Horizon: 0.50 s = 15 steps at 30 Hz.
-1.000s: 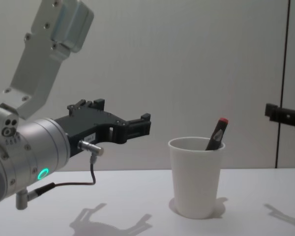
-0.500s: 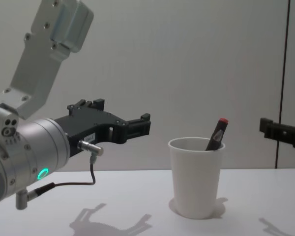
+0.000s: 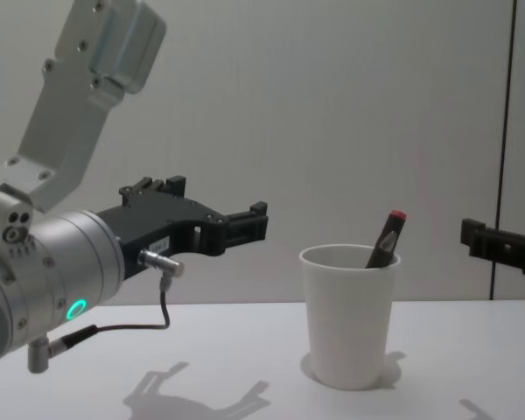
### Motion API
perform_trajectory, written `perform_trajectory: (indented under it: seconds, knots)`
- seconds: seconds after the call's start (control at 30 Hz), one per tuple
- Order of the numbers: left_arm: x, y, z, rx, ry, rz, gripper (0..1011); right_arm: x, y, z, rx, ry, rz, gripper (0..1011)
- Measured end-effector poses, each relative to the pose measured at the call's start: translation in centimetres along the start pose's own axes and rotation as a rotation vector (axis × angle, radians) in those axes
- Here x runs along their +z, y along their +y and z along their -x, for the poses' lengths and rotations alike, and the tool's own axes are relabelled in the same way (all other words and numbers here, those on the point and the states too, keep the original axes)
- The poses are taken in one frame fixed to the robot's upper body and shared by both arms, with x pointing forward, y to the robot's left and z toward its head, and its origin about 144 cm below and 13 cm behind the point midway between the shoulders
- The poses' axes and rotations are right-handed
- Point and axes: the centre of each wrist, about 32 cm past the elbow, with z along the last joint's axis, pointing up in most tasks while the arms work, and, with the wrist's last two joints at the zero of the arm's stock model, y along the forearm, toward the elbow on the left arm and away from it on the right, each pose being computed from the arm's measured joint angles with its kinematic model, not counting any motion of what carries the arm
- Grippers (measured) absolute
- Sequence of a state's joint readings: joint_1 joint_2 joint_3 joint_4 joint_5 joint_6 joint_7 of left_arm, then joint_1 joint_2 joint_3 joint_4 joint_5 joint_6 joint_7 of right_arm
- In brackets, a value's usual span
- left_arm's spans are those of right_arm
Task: Place the pen into the pen holder.
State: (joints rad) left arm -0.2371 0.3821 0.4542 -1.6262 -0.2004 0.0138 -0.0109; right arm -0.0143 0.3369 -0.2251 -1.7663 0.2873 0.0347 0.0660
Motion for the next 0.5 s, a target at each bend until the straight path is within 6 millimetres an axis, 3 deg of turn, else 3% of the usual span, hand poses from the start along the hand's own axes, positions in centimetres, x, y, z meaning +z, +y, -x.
perform_trajectory:
  seconds: [0.5]
  knots:
    - [0.00,0.00,0.00,0.000,0.000,0.000,1001,0.00,-0.01,0.02,0.001,0.000,0.000,1000]
